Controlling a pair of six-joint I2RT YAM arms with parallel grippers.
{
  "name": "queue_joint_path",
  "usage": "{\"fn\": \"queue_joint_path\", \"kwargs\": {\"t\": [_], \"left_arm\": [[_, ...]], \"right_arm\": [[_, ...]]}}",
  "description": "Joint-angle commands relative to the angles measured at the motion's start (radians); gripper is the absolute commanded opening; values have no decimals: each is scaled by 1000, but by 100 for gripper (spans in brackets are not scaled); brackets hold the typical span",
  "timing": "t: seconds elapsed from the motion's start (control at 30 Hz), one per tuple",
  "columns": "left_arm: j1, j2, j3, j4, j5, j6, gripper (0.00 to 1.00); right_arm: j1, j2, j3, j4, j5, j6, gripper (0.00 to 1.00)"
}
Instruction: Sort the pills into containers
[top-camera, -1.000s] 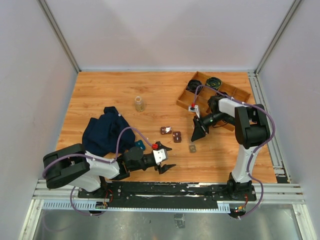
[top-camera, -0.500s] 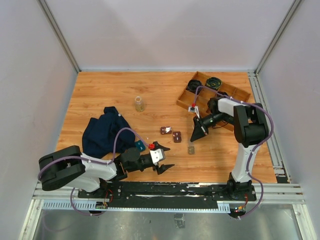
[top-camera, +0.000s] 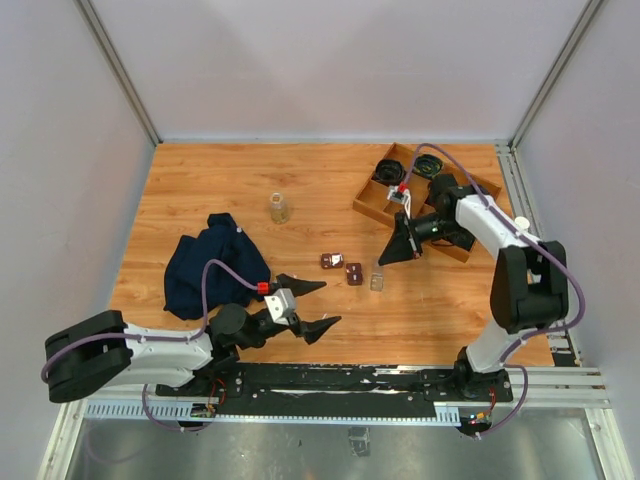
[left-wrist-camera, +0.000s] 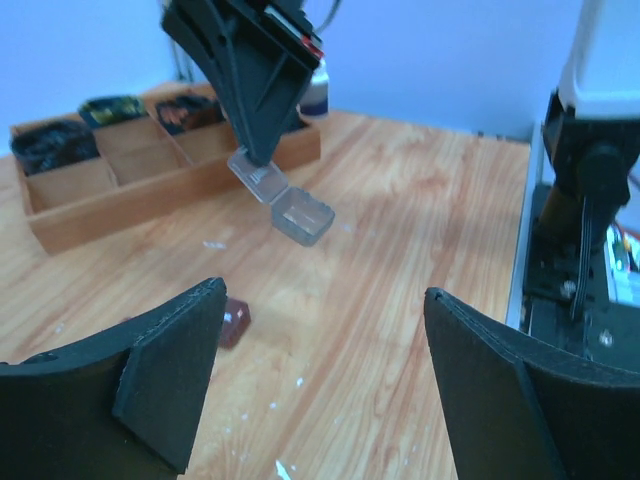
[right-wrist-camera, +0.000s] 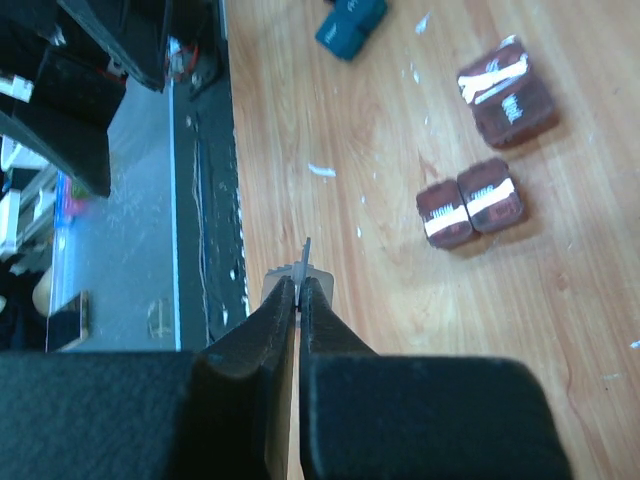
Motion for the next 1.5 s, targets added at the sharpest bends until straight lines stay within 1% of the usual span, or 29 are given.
{"fn": "queue_joint_path", "kwargs": {"t": [0.0,0.1,0.17,0.23,0.4,0.53,0.67,0.83,0.97,1.1,1.23,1.43,1.47], "left_arm": [[-11,-47,-11,127,-87,-39,84],[-12,-25,-18,228,-110,-32,84],[-12,18,-24,325,-121,-17,84],[-13,74,-19,434,-132,0,84],[-13,244,24,611,-168,40,84],[-13,331,107,614,-192,89,83],[-14,364,169,615,-251,133,83],[-12,400,232,617,-252,127,81],[-13,425,278,622,-291,138,78],[-13,433,320,623,-289,143,75],[-12,431,352,625,-294,157,69],[-12,441,387,625,-294,182,68],[-12,443,393,625,-293,185,67]], "right_arm": [[-10,-142,-64,230,-49,366,1],[-14,-249,-140,485,-39,635,1],[-16,-308,-193,681,-30,818,1],[-21,-357,-240,832,-15,973,0],[-40,-432,-303,1067,17,1265,1],[-54,-478,-355,1214,47,1437,1],[-56,-514,-396,1329,59,1567,1],[-56,-534,-436,1474,61,1707,0],[-57,-547,-444,1522,57,1765,1],[-56,-556,-457,1542,58,1788,1],[-56,-561,-464,1547,60,1794,1],[-57,-564,-469,1557,58,1804,1],[-57,-565,-471,1558,58,1805,1]]}}
